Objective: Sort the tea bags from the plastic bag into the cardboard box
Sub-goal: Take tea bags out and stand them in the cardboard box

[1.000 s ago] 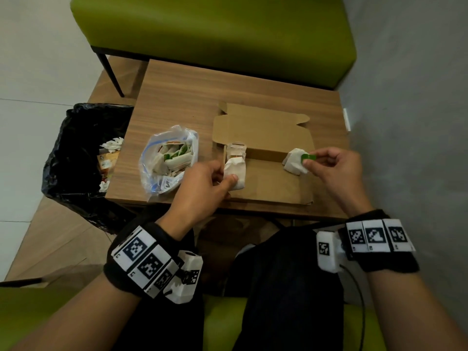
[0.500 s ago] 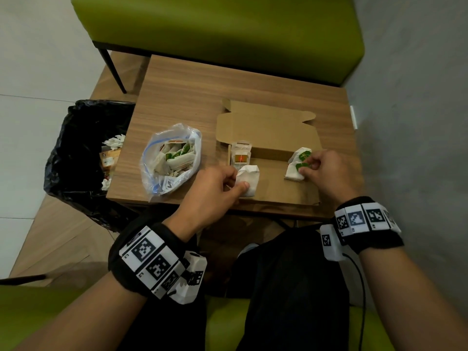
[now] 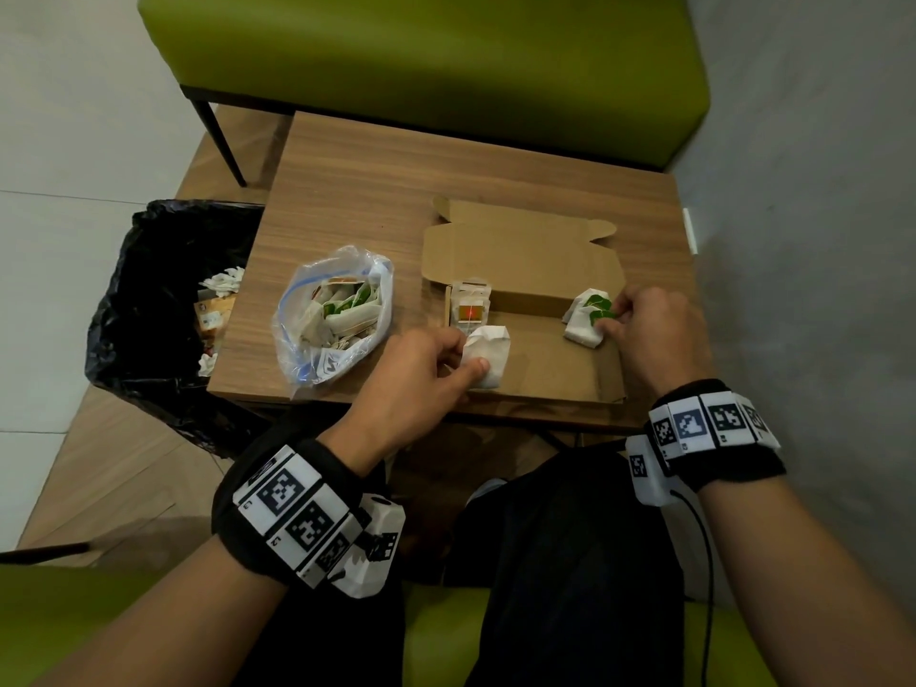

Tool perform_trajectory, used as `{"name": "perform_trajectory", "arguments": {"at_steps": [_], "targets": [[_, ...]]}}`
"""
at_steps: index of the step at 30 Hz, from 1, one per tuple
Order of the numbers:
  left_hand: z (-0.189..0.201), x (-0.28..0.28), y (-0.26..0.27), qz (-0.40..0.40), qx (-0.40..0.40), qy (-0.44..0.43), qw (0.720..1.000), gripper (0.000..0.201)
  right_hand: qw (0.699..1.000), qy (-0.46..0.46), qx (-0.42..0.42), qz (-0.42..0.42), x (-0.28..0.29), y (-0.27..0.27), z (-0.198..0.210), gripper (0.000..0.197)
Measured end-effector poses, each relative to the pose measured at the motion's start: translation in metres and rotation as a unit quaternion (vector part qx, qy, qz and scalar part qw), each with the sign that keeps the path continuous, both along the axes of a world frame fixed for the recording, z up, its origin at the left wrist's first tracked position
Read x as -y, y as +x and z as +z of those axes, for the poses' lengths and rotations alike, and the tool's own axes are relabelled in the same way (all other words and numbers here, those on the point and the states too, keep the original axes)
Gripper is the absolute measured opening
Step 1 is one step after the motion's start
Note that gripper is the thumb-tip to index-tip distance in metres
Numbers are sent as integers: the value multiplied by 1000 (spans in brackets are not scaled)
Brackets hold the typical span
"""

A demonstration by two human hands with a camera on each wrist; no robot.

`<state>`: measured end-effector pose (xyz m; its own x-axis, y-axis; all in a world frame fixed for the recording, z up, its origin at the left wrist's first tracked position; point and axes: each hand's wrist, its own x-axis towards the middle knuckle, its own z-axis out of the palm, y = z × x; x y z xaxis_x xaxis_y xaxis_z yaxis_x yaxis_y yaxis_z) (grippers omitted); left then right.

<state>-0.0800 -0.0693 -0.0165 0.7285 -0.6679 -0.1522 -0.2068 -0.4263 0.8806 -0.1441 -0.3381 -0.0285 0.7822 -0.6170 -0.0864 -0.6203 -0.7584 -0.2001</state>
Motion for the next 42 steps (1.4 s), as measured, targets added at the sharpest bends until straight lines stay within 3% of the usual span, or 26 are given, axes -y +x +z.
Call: {"name": "perform_trajectory", "arguments": {"at_steps": [14,17,20,23,27,30,35,42], "targets": [[0,7,-4,-34,-54,7,998,15,999,45,1,-6,-1,-3,5,27],[0,9,-4,-30,-67,6,997,16,997,63,49,4,-4,-6,12,23],[-1,11,-5,-34,-70,-2,997,14,973,185,120,70,-27,-10,35,14],[-1,14,-7,-52,-62,-11,997,9,927,323,80,175,-56,-13,52,22],[-4,19,-11,-70,-44,-5,997,12,923,293,37,248,-61,-11,46,15],[-6,18,-11,-63,-10,23,998,26,935,282,82,200,-42,-11,39,15],[-7,13,-12,-92,34,113,989,37,975,158,121,95,-3,-15,27,10],[-7,13,-10,-135,43,124,982,32,973,200,-19,116,5,-15,18,8]]}}
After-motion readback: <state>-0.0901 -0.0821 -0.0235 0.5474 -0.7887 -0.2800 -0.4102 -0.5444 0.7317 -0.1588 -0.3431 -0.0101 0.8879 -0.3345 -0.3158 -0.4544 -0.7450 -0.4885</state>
